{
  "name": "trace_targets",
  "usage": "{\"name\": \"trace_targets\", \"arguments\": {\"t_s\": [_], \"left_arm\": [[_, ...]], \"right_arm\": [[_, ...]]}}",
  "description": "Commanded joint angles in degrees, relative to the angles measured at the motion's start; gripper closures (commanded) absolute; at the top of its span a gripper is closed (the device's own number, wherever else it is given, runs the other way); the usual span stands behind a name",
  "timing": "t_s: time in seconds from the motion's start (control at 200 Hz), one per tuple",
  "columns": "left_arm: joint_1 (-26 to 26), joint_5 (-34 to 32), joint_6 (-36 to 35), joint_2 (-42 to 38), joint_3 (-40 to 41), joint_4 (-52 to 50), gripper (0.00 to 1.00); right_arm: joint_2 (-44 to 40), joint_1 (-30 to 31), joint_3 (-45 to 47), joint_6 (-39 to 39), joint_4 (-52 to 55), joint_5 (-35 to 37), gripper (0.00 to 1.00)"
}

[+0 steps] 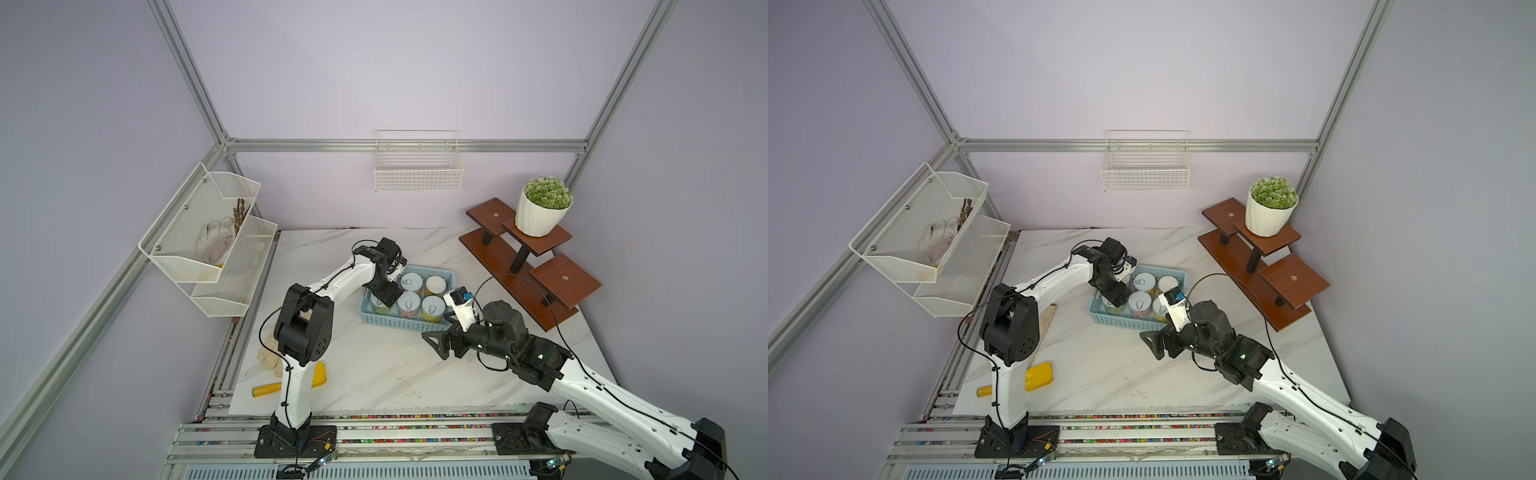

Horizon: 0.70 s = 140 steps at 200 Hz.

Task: Put the canned food in the basket
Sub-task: Place the canned food in the basket, then reset both arms

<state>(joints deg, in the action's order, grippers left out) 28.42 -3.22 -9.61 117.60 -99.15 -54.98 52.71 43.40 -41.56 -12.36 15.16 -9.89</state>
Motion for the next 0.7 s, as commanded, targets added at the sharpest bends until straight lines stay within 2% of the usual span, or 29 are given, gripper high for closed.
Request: {"name": "trace_targets", "arguments": {"t_s": [0.0, 0.135, 0.19, 0.32, 0.485, 0.695], "left_arm": [[-0.4, -0.4, 1.4, -5.8, -1.9, -2.6, 0.07], [-0.4, -0.1, 3.2, -10.0, -0.5, -3.1, 0.05], [-0.5, 1.3, 4.2, -12.2, 0.3, -3.0, 0.0], [-0.5, 5.3, 7.7, -17.6, 4.6, -0.9, 0.0], [-0.4, 10.7, 12.5, -26.1, 14.4, 7.1, 0.0], [-0.5, 10.5, 20.0, -40.4, 31.1, 22.8, 0.0]], "right_arm": [[0.3, -0.3, -1.6, -1.0, 1.8, 2.1, 0.01], [0.7, -0.3, -2.8, -1.6, 2.5, 4.1, 0.0], [0.7, -0.3, -3.0, -1.7, 2.6, 4.7, 0.0], [1.3, -0.3, -3.6, -1.0, 3.1, 4.9, 0.0], [2.0, -0.3, -4.9, -0.2, 1.5, 4.9, 0.0], [4.0, -1.2, -6.5, 1.1, -1.4, 8.6, 0.0]]}}
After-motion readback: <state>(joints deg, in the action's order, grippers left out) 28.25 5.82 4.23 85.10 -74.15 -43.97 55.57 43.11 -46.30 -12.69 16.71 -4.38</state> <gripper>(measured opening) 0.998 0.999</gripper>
